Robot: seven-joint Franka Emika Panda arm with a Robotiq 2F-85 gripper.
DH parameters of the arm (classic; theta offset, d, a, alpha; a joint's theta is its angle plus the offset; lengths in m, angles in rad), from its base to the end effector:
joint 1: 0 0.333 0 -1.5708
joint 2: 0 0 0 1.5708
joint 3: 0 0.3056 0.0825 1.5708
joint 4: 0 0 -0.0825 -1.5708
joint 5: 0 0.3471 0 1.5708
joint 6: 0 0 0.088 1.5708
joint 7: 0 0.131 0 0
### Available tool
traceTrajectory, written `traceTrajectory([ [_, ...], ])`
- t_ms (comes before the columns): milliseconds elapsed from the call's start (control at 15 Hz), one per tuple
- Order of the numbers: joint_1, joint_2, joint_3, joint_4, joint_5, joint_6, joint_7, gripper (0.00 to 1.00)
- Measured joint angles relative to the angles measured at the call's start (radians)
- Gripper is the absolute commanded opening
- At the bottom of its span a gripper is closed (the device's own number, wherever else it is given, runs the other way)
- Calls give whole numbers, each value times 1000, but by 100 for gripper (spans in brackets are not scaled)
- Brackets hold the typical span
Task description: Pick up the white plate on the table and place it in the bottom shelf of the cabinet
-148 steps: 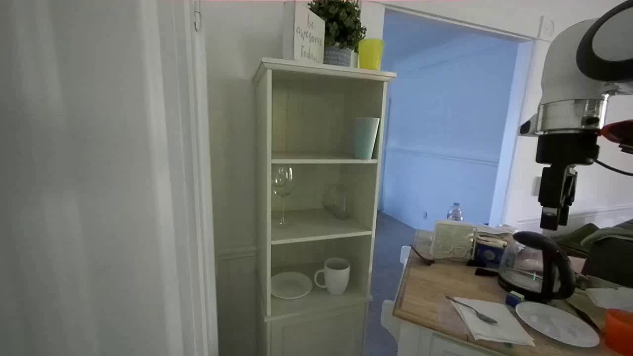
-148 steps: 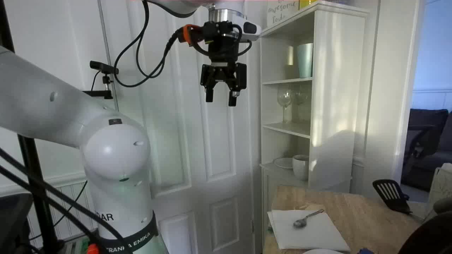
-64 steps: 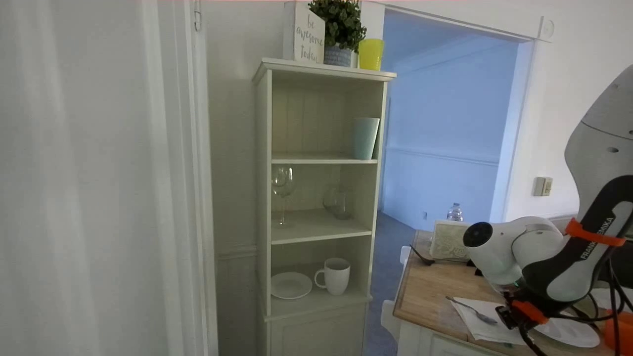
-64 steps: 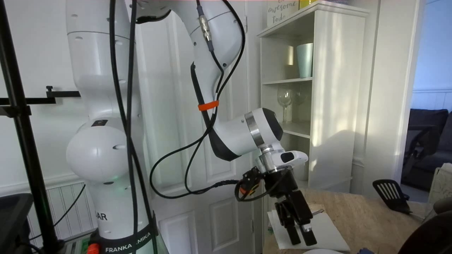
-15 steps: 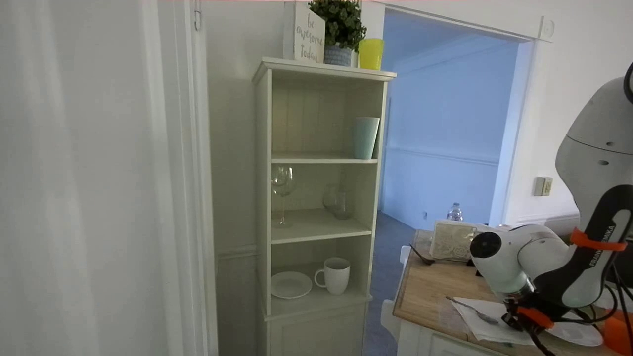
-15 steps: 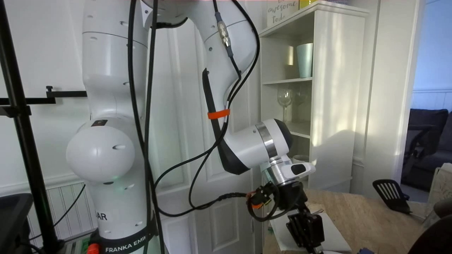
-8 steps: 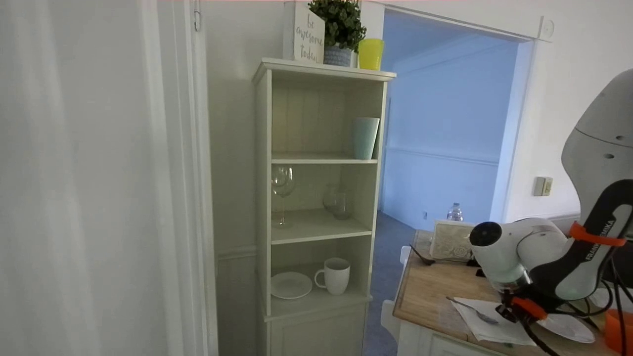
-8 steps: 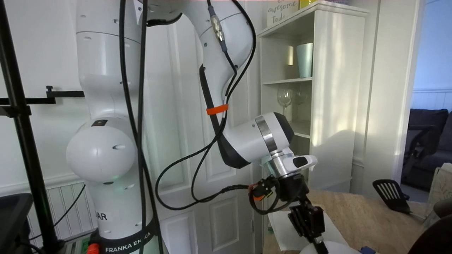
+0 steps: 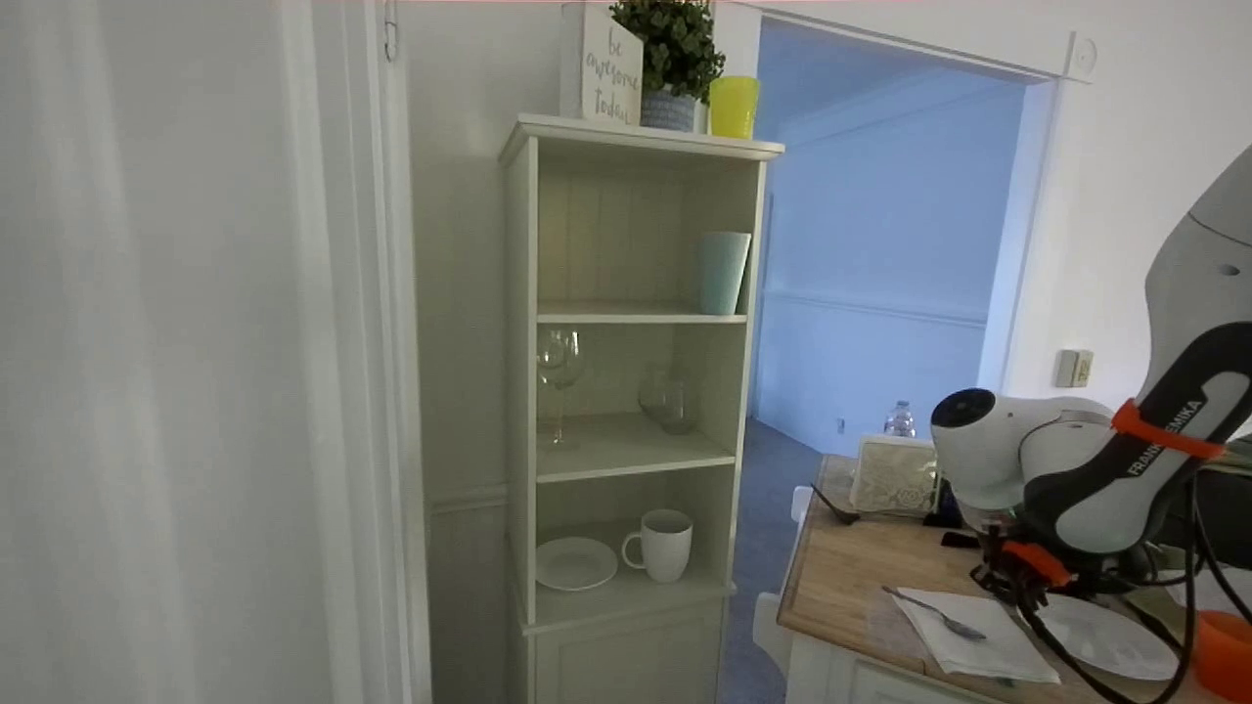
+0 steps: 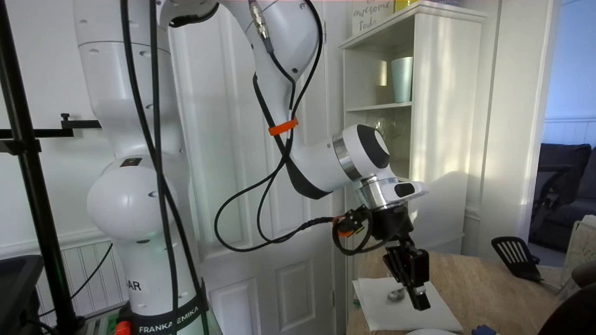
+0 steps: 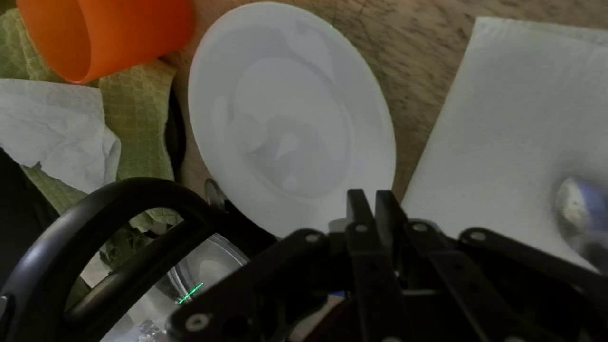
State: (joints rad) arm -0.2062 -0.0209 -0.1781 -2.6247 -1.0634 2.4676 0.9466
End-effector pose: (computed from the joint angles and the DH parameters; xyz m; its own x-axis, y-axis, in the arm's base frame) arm 0.3666 -0.1601 0.2459 0.9162 -0.3659 0.1634 -0.3938 -0.7469 0.5357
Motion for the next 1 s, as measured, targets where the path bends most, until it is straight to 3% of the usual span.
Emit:
traceTrajectory([
  [133,1,-21,0,0,42,-9,-36,3],
  [200,1,-28,0,0,58,-13,-49,24],
  [267,1,-33,0,0,69,-18,-58,37],
  [533,5,-34,13,-2,65,-58,-58,59],
  [733,12,-21,20,-7,49,-84,-43,55],
  [1000,14,20,19,-9,-3,-88,6,36],
])
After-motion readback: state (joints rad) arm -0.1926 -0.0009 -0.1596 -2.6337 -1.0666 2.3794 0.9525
